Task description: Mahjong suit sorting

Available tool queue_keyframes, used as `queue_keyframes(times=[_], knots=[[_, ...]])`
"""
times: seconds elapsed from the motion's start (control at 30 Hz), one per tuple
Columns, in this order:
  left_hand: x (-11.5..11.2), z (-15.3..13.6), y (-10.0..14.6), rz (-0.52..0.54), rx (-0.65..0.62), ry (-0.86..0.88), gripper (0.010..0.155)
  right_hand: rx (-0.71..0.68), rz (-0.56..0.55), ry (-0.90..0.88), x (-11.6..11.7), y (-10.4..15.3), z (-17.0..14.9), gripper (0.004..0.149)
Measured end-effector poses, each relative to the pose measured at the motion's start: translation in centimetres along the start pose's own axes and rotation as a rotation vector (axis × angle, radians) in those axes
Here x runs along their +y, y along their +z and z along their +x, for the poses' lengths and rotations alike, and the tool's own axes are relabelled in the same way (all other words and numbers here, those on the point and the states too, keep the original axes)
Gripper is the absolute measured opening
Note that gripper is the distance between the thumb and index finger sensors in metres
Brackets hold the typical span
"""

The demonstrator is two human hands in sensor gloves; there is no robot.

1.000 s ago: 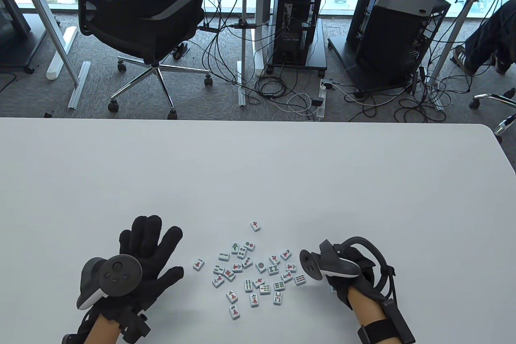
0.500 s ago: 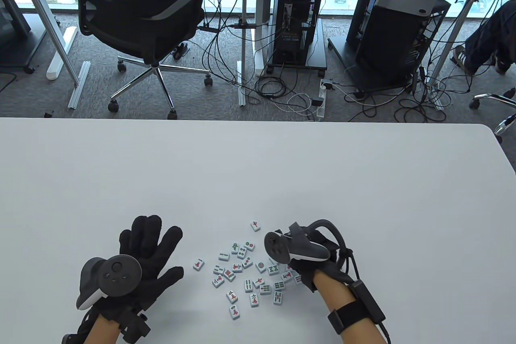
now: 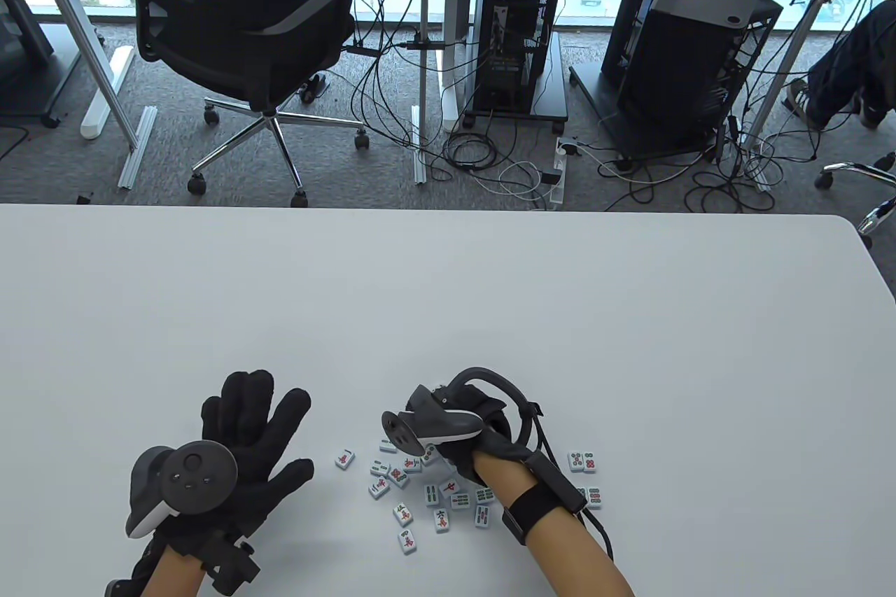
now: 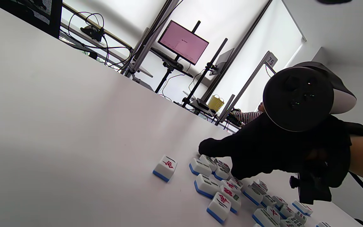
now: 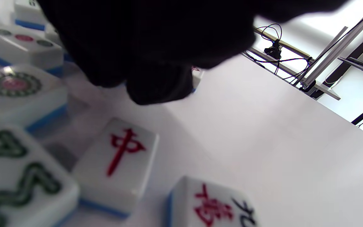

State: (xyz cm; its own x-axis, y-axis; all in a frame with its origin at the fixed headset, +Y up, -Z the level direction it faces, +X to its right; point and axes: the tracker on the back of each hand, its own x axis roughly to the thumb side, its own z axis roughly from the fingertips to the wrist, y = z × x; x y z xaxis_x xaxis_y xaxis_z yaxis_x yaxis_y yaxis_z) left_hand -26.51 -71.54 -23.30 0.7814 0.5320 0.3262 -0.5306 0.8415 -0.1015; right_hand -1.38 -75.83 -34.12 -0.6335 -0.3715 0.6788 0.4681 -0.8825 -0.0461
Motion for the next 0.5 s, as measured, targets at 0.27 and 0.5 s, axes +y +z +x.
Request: queue_keyframes(times=[0.27,0.5], knots=[[-0.3,0.1,-0.1,-0.02,0.003,-0.01,0.079,-0.026,-0.061,-0.029,0.5,-0.1,0.0,0.055],[-0.1,0.0,-0.1,-0.012,0.001,-0.006,0.079,0.051,-0.212,-0.114,-0.5,2.3,-3.9,0.058]])
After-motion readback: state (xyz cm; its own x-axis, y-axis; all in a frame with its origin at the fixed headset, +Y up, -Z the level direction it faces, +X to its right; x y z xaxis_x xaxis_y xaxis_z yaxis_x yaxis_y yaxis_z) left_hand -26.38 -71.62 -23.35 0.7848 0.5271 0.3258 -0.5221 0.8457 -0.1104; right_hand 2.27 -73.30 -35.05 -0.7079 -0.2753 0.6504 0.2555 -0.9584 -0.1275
